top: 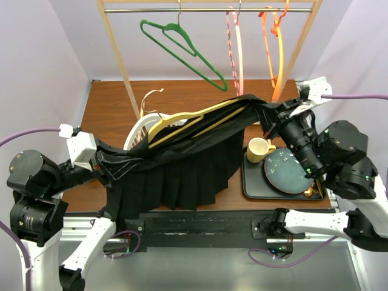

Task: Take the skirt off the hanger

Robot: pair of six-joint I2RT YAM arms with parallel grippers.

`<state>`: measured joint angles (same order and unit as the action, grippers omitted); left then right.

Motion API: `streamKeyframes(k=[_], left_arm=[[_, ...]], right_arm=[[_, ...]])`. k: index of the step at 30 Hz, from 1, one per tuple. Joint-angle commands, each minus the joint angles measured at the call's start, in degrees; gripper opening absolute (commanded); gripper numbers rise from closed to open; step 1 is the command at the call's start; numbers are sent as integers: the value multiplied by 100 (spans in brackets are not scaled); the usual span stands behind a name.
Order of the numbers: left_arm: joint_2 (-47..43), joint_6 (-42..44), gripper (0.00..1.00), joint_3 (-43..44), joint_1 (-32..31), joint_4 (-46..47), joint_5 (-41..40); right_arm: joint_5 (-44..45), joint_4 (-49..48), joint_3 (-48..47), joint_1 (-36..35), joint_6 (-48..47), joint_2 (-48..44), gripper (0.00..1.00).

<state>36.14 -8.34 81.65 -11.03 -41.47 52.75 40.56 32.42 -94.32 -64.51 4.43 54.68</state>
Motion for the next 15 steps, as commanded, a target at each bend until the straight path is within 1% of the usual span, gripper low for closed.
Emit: streamKeyframes(k=[1, 5, 8, 12, 15], left_arm=[[-11, -10, 0, 475, 4, 561, -248], [-2, 51, 0, 589, -13, 553, -160], [25, 148, 0, 659, -57, 500, 94], [-10, 341, 0, 800, -101, 465, 262], [-72, 490, 0, 888, -171, 421, 104]], right_arm=[[1209, -281, 107, 26, -407, -36, 0], [1428, -263, 134, 18, -407, -80, 0], [1569, -465, 90, 18, -741, -132, 0], [1832, -422, -401, 18, -952, 51, 0], [2122, -132, -875, 18, -1014, 359, 0]])
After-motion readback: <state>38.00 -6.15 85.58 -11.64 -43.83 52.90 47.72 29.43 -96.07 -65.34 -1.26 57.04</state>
